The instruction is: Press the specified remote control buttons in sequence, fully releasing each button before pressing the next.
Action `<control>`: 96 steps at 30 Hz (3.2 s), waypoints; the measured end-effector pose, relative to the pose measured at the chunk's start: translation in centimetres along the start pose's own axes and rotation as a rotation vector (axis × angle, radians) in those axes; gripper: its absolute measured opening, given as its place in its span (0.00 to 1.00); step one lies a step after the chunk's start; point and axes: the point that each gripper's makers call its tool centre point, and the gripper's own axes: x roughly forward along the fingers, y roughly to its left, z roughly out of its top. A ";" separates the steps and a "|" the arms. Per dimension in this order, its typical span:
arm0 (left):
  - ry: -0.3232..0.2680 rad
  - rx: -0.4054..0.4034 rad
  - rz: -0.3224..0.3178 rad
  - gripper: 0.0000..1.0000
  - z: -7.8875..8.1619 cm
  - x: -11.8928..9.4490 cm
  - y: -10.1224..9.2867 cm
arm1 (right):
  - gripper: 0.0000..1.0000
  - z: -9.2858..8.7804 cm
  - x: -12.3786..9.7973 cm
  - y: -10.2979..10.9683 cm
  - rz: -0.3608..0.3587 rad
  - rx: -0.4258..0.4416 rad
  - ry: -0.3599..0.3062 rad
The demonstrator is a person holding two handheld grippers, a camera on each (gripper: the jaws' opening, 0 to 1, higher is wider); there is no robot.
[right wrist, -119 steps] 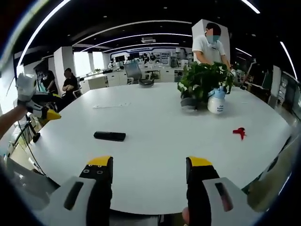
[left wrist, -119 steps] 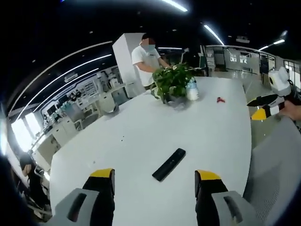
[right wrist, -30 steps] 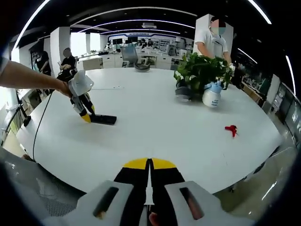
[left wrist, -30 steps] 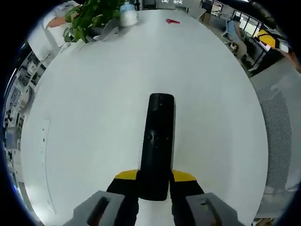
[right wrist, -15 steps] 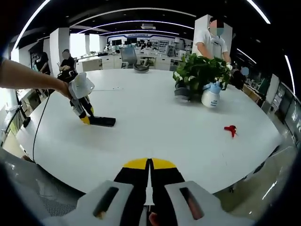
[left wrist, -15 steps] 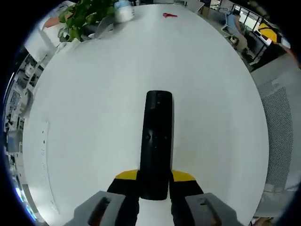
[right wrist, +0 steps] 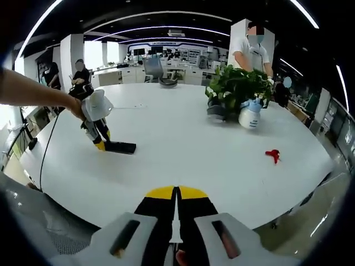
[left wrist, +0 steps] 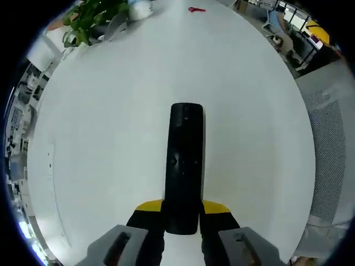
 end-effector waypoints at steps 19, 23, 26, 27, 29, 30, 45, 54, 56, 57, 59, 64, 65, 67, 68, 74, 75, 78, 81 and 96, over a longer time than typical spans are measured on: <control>0.054 0.004 0.001 0.23 -0.4 -0.1 -3.1 | 0.00 0.2 -0.2 0.2 0.010 -0.004 -0.020; 0.065 -0.006 0.004 0.23 -0.5 -0.2 -3.6 | 0.00 0.3 -0.3 0.2 0.009 0.005 -0.026; 0.059 -0.008 0.004 0.23 -0.6 -0.2 -4.0 | 0.00 0.3 -0.3 0.2 0.009 0.010 -0.030; 0.056 -0.012 0.005 0.23 -0.7 -0.2 -4.1 | 0.00 0.3 -0.4 0.2 0.010 0.012 -0.032; 0.050 -0.022 0.006 0.23 -0.7 -0.2 -4.5 | 0.00 0.3 -0.4 0.2 0.012 0.014 -0.033; 0.049 -0.024 0.007 0.23 -0.7 -0.3 -4.6 | 0.00 0.3 -0.4 0.2 0.013 0.015 -0.034; 0.050 -0.031 0.006 0.23 -0.9 -0.2 -6.7 | 0.00 0.4 -0.5 0.2 0.020 0.038 -0.043; 0.039 -0.028 0.008 0.23 -1.1 -0.2 -8.0 | 0.00 0.2 -0.5 0.3 0.023 0.022 -0.031; 0.032 -0.030 0.007 0.23 -1.1 -0.2 -8.2 | 0.00 0.2 -0.5 0.3 0.023 0.023 -0.030; 0.030 -0.030 0.007 0.23 -1.1 -0.2 -8.4 | 0.00 0.2 -0.5 0.3 0.024 0.024 -0.030; 0.024 -0.034 0.008 0.23 -1.1 -0.3 -8.6 | 0.00 0.2 -0.5 0.4 0.025 0.024 -0.030; 0.014 -0.042 0.007 0.23 -1.2 -0.3 -9.5 | 0.00 0.2 -0.5 0.3 0.023 0.022 -0.027; 0.012 -0.041 0.009 0.23 -1.2 -0.3 -9.6 | 0.00 0.2 -0.5 0.3 0.023 0.022 -0.029; 0.004 -0.045 0.012 0.23 -1.2 -0.3 -9.9 | 0.00 0.2 -0.5 0.3 0.024 0.023 -0.029; -0.002 -0.048 0.012 0.23 -1.2 -0.4 -10.1 | 0.00 0.2 -0.5 0.4 0.025 0.022 -0.028; -0.008 -0.043 0.010 0.23 -1.2 -0.4 -10.9 | 0.00 0.1 -0.6 0.5 0.025 0.012 -0.025; -0.003 -0.037 0.010 0.23 -1.2 -0.4 -11.1 | 0.00 0.1 -0.6 0.5 0.026 0.011 -0.023; 0.012 -0.023 0.009 0.23 -1.1 -0.3 -11.6 | 0.00 0.1 -0.5 0.6 0.028 0.003 -0.021; 0.019 -0.017 0.008 0.23 -1.2 -0.4 -11.9 | 0.00 0.0 -0.5 0.8 0.030 -0.006 -0.018; 0.021 -0.022 0.008 0.23 -1.3 -0.6 -14.0 | 0.00 0.0 -0.5 0.9 0.036 -0.019 -0.017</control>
